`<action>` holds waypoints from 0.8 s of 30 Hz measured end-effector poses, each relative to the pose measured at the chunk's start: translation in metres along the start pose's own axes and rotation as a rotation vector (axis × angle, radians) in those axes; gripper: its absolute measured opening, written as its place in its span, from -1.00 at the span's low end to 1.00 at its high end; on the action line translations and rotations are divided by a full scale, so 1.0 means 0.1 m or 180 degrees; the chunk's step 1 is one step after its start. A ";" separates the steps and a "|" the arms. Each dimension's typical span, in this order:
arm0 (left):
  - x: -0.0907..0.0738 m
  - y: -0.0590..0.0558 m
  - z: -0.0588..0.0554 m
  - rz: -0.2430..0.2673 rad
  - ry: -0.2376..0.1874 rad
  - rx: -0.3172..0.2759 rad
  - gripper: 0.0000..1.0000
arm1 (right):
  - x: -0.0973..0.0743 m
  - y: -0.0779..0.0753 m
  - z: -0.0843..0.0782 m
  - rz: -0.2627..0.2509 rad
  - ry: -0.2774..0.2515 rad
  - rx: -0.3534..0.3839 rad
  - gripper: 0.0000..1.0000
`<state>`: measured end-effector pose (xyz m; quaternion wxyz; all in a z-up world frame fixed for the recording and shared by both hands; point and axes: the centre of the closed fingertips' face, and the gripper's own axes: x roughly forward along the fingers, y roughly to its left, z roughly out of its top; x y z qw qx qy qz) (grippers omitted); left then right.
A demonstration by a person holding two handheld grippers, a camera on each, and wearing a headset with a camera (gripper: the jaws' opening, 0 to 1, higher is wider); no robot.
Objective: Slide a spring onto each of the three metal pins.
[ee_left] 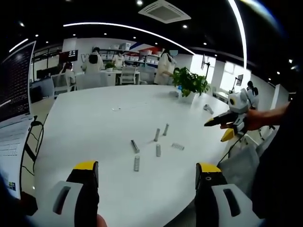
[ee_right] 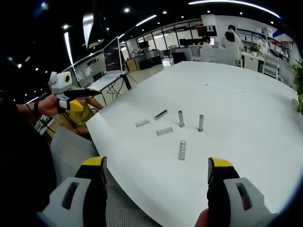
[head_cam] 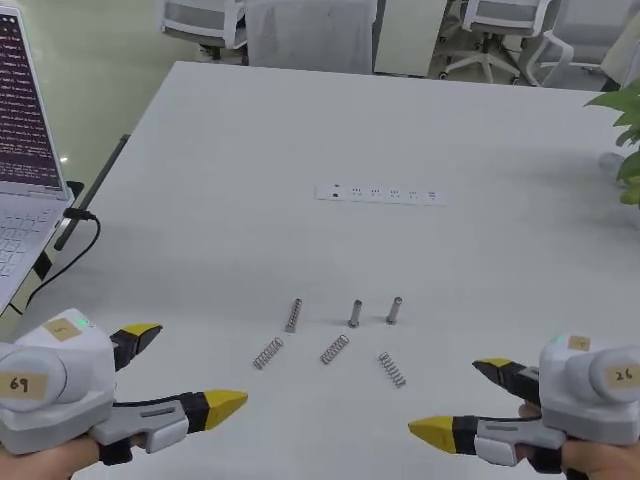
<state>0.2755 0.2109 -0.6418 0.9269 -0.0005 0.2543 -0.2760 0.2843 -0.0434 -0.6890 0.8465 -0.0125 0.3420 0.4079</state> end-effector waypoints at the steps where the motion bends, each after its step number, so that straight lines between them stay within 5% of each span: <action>1: 0.00 0.00 0.00 0.0001 0.0006 0.0003 0.62 | 0.00 -0.01 0.01 -0.0006 -0.0011 0.0006 0.74; 24: 0.07 0.05 0.04 -0.0008 0.0024 0.0018 0.60 | -0.01 -0.03 0.00 0.0006 -0.0021 0.0047 0.75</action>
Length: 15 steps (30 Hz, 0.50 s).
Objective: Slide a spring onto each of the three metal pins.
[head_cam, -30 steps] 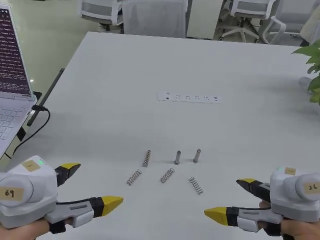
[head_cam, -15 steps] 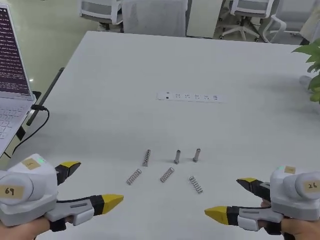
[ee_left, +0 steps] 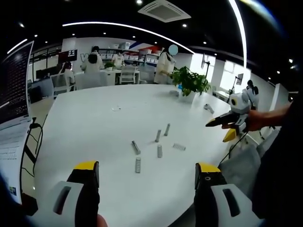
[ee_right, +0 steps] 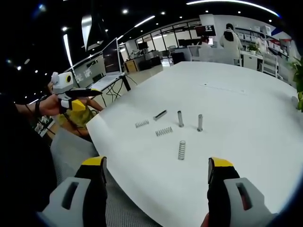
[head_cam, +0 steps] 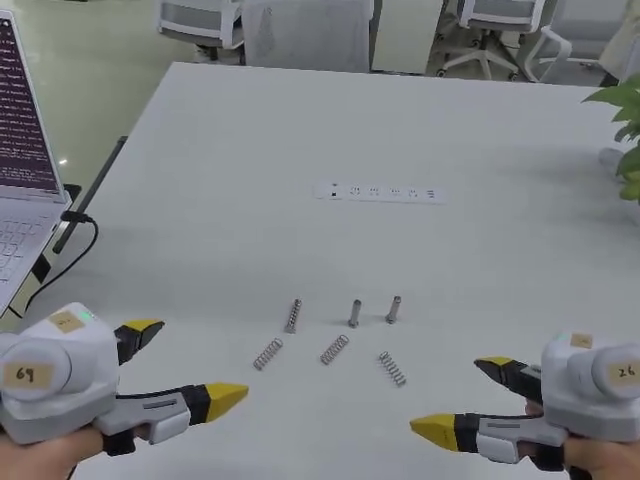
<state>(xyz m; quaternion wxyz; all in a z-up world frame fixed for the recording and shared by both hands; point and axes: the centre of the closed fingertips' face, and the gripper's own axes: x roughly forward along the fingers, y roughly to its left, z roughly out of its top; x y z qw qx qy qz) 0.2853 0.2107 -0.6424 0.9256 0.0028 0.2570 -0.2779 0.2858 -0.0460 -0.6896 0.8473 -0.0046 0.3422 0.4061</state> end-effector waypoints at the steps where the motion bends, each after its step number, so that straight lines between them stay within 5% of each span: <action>1: 0.00 0.00 0.00 -0.0002 0.0003 0.0000 0.60 | 0.00 0.00 0.00 0.0000 -0.0001 0.0003 0.75; 15: 0.12 0.01 0.01 -0.0064 0.0045 0.0035 0.58 | -0.01 -0.01 -0.02 -0.0011 0.0014 0.0025 0.72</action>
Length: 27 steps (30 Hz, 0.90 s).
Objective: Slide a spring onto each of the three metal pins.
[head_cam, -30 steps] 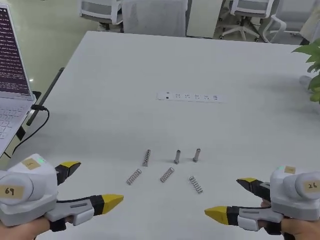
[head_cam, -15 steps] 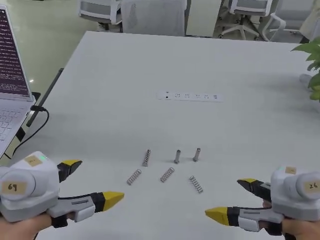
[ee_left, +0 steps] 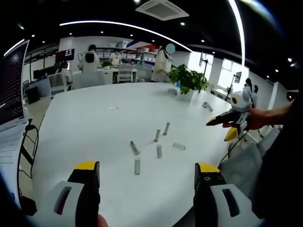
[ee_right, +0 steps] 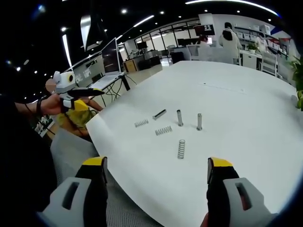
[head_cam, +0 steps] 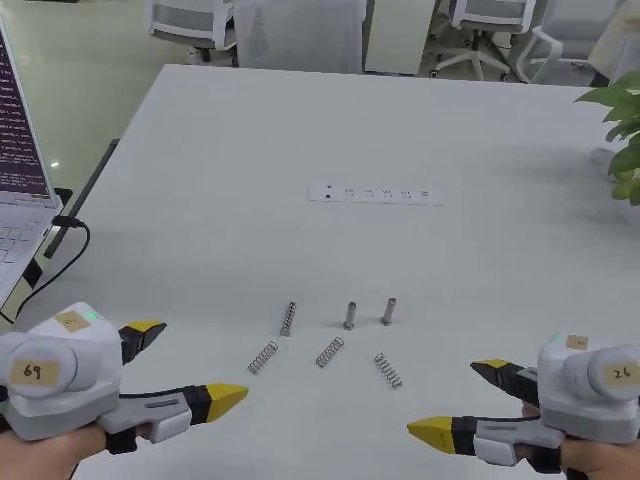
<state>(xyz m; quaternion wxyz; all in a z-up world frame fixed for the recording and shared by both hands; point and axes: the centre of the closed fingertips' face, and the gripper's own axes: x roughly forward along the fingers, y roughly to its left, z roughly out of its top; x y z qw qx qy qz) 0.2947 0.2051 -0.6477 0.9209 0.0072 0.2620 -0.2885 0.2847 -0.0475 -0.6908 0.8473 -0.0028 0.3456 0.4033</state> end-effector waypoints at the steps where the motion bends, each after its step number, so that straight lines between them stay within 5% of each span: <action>1: 0.01 0.00 0.00 -0.0004 0.0001 0.0004 0.58 | 0.00 0.00 0.00 -0.0001 -0.0001 0.0002 0.72; 27: 0.52 0.15 0.11 -0.0099 0.0120 0.0095 0.53 | -0.02 -0.02 -0.05 -0.0031 -0.0020 0.0104 0.67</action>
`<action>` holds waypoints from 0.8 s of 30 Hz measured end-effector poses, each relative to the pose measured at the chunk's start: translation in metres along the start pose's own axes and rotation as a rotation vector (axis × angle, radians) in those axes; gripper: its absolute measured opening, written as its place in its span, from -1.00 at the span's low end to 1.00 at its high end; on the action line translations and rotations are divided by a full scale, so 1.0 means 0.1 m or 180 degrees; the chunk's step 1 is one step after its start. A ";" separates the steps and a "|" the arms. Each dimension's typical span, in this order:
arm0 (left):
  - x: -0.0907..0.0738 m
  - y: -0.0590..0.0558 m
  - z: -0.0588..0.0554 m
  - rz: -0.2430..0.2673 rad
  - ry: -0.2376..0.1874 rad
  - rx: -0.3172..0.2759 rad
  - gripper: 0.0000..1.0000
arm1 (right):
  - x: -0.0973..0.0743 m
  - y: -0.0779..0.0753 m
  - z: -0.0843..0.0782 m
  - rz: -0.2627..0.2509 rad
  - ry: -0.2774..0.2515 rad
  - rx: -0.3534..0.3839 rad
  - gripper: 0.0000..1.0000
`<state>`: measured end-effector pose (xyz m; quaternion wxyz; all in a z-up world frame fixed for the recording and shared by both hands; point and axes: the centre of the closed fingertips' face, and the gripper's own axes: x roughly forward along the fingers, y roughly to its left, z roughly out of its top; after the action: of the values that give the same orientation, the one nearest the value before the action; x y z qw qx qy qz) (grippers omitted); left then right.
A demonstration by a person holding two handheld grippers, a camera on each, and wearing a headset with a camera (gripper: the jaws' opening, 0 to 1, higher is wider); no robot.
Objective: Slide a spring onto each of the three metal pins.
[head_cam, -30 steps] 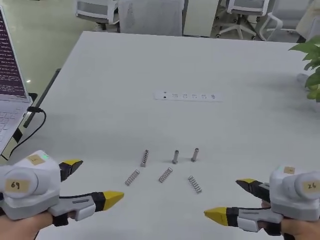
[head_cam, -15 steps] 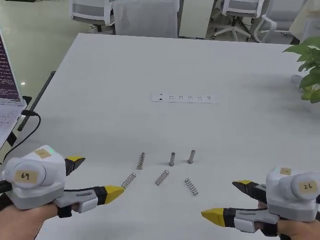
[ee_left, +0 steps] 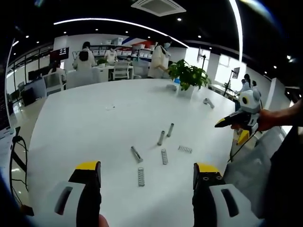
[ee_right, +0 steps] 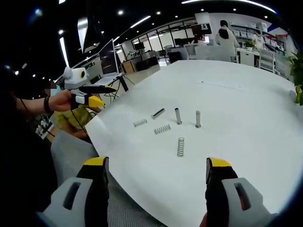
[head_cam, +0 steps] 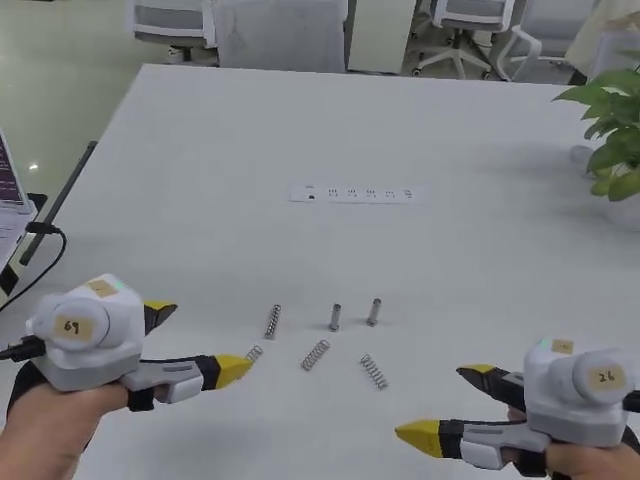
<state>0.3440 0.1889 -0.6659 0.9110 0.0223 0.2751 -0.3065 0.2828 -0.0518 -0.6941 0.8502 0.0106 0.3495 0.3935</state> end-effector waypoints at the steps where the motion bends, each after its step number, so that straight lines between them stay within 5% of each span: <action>1: 0.01 0.00 0.00 -0.0004 0.0006 -0.0004 0.53 | 0.00 -0.01 0.00 -0.0002 0.0003 0.0002 0.67; 24: 0.56 0.19 0.07 -0.0061 0.0085 -0.0077 0.41 | -0.03 -0.05 -0.05 -0.0030 0.0037 0.0063 0.63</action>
<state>0.3954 0.1725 -0.6912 0.9045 0.0128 0.2910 -0.3115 0.2815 -0.0585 -0.6978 0.8499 0.0152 0.3583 0.3861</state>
